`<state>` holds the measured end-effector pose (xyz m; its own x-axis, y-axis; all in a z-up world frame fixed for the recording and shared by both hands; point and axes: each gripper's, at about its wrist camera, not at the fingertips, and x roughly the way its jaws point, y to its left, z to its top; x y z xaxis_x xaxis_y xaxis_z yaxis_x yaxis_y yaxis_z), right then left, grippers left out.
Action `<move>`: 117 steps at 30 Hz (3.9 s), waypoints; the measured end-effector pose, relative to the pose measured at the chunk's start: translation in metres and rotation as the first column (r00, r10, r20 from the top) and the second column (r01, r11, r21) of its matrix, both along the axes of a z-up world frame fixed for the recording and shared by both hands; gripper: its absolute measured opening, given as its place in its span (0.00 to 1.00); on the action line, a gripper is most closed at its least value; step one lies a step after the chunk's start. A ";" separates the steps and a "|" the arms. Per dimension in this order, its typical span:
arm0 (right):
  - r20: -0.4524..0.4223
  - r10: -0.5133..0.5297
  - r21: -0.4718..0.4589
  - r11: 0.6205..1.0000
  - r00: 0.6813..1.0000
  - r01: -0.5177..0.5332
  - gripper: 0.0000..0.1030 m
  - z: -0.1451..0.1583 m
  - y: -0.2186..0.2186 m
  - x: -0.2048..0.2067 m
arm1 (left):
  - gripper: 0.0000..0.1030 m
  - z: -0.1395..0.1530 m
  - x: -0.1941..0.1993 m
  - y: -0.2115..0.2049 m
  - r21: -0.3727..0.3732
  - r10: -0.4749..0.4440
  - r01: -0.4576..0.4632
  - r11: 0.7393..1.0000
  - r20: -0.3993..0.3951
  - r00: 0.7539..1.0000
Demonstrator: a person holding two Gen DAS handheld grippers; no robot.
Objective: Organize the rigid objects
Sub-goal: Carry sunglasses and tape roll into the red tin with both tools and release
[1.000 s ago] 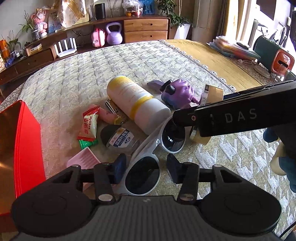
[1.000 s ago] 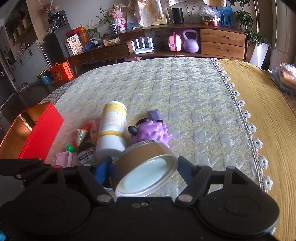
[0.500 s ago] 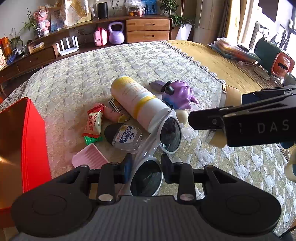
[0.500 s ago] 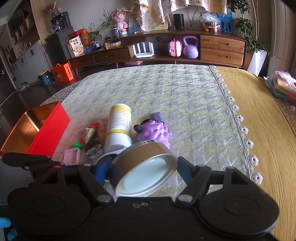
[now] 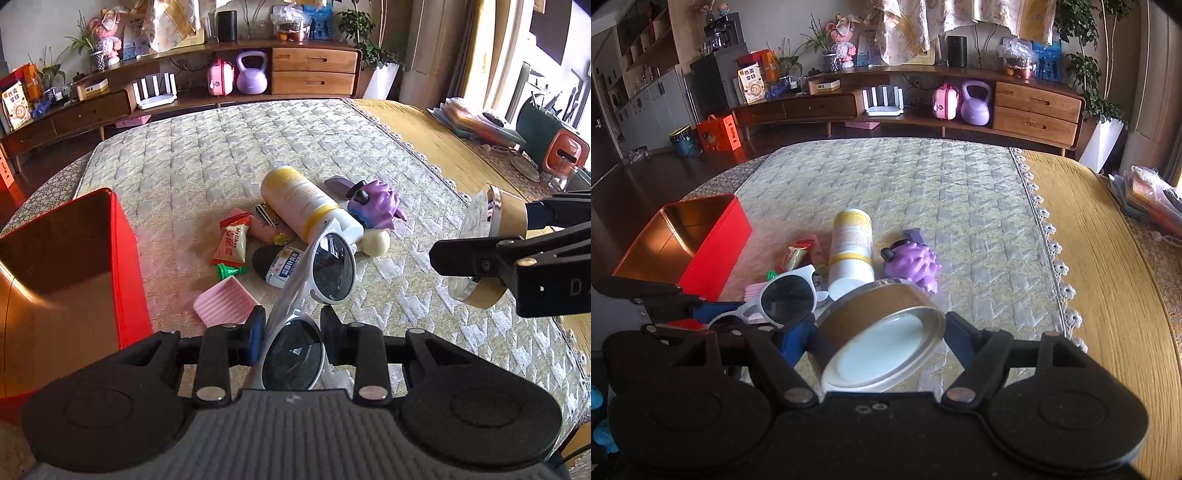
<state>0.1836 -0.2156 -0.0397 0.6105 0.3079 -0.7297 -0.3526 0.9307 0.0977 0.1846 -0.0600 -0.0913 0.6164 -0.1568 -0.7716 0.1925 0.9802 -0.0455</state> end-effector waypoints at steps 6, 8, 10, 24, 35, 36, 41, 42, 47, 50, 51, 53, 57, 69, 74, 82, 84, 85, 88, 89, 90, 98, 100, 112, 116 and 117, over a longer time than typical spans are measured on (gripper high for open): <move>0.020 0.041 -0.035 0.999 0.999 -0.040 0.74 0.015 0.019 -0.011 | 0.31 0.025 -0.011 0.024 0.012 0.037 -0.037 0.999 0.013 0.999; 0.026 0.058 -0.047 0.997 0.998 -0.057 0.74 0.021 0.028 -0.013 | 0.31 0.033 -0.014 0.035 0.016 0.051 -0.051 0.999 0.011 0.999; 0.034 0.079 -0.060 0.995 0.996 -0.077 0.74 0.026 0.040 -0.016 | 0.31 0.040 -0.015 0.046 0.020 0.065 -0.065 0.998 0.010 0.998; 0.054 0.222 -0.098 0.971 0.973 -0.216 0.74 0.040 0.131 -0.019 | 0.31 0.064 -0.012 0.135 0.019 0.191 -0.191 0.981 0.024 0.981; 0.045 0.321 -0.104 0.943 0.946 -0.315 0.73 0.027 0.201 -0.007 | 0.31 0.046 0.010 0.197 0.044 0.273 -0.272 0.961 -0.002 0.962; 0.042 0.328 -0.100 0.941 0.944 -0.323 0.73 0.025 0.207 -0.005 | 0.31 0.044 0.014 0.200 0.050 0.275 -0.274 0.960 -0.006 0.962; 0.026 0.368 -0.105 0.925 0.929 -0.364 0.73 0.014 0.235 0.007 | 0.31 0.032 0.031 0.214 0.061 0.281 -0.279 0.958 -0.027 0.959; 0.016 0.378 -0.109 0.921 0.926 -0.374 0.73 0.010 0.241 0.009 | 0.31 0.030 0.034 0.215 0.065 0.278 -0.276 0.959 -0.032 0.960; -0.017 0.401 -0.132 0.907 0.916 -0.400 0.73 -0.007 0.258 0.010 | 0.31 0.016 0.044 0.218 0.092 0.270 -0.265 0.960 -0.052 0.961; -0.037 0.412 -0.138 0.900 0.911 -0.413 0.73 -0.016 0.267 0.012 | 0.31 0.006 0.050 0.219 0.095 0.272 -0.265 0.960 -0.070 0.960; -0.041 0.416 -0.142 0.898 0.909 -0.417 0.73 -0.020 0.270 0.012 | 0.31 0.004 0.051 0.219 0.096 0.271 -0.264 0.960 -0.074 0.960; -0.049 0.419 -0.151 0.894 0.906 -0.422 0.73 -0.025 0.274 0.014 | 0.31 -0.001 0.054 0.218 0.100 0.264 -0.255 0.962 -0.081 0.961; -0.064 0.405 -0.138 0.902 0.912 -0.410 0.73 -0.032 0.277 0.019 | 0.31 -0.008 0.060 0.216 0.111 0.259 -0.247 0.963 -0.102 0.961; -0.085 0.368 -0.111 0.920 0.926 -0.376 0.73 -0.040 0.272 0.024 | 0.31 -0.016 0.066 0.214 0.121 0.248 -0.233 0.965 -0.126 0.961; -0.079 0.366 -0.109 0.921 0.927 -0.373 0.76 -0.037 0.272 0.021 | 0.31 -0.018 0.064 0.210 0.129 0.246 -0.230 0.965 -0.132 0.960; -0.072 0.362 -0.093 0.925 0.929 -0.368 0.79 -0.029 0.265 0.013 | 0.31 -0.015 0.059 0.211 0.120 0.265 -0.249 0.961 -0.146 0.953; -0.068 0.362 -0.090 0.926 0.930 -0.367 0.80 -0.027 0.263 0.011 | 0.34 -0.014 0.057 0.211 0.116 0.268 -0.253 0.961 -0.145 0.952; -0.066 0.361 -0.090 0.926 0.930 -0.366 0.80 -0.025 0.262 0.010 | 0.42 -0.012 0.055 0.211 0.111 0.269 -0.254 0.961 -0.141 0.953; -0.060 0.352 -0.077 0.931 0.934 -0.356 0.81 -0.020 0.258 0.009 | 0.53 -0.006 0.051 0.213 0.081 0.277 -0.268 0.960 -0.129 0.952; -0.058 0.349 -0.071 0.933 0.935 -0.353 0.81 -0.018 0.256 0.008 | 0.53 -0.004 0.050 0.213 0.083 0.279 -0.270 0.959 -0.124 0.952; -0.056 0.347 -0.067 0.934 0.936 -0.350 0.81 -0.016 0.255 0.008 | 0.53 -0.002 0.048 0.212 0.086 0.279 -0.270 0.959 -0.118 0.953; -0.024 0.334 -0.031 0.942 0.942 -0.335 0.89 0.001 0.237 -0.004 | 0.63 0.019 0.033 0.205 0.090 0.271 -0.265 0.960 -0.066 0.960; -0.018 0.324 -0.022 0.946 0.946 -0.324 0.91 0.005 0.231 -0.007 | 0.63 0.024 0.029 0.201 0.094 0.265 -0.259 0.961 -0.055 0.963; 0.017 0.201 0.068 0.977 0.979 -0.202 1.00 0.025 0.167 -0.021 | 0.76 0.052 0.001 0.177 0.058 0.226 -0.228 0.972 0.039 0.973; 0.035 0.158 0.077 0.984 0.987 -0.160 1.00 0.028 0.139 -0.027 | 0.77 0.059 -0.008 0.164 0.041 0.214 -0.217 0.975 0.065 0.975; 0.034 0.145 0.078 0.986 0.989 -0.147 1.00 0.028 0.131 -0.029 | 0.77 0.060 -0.010 0.161 0.038 0.210 -0.213 0.976 0.072 0.975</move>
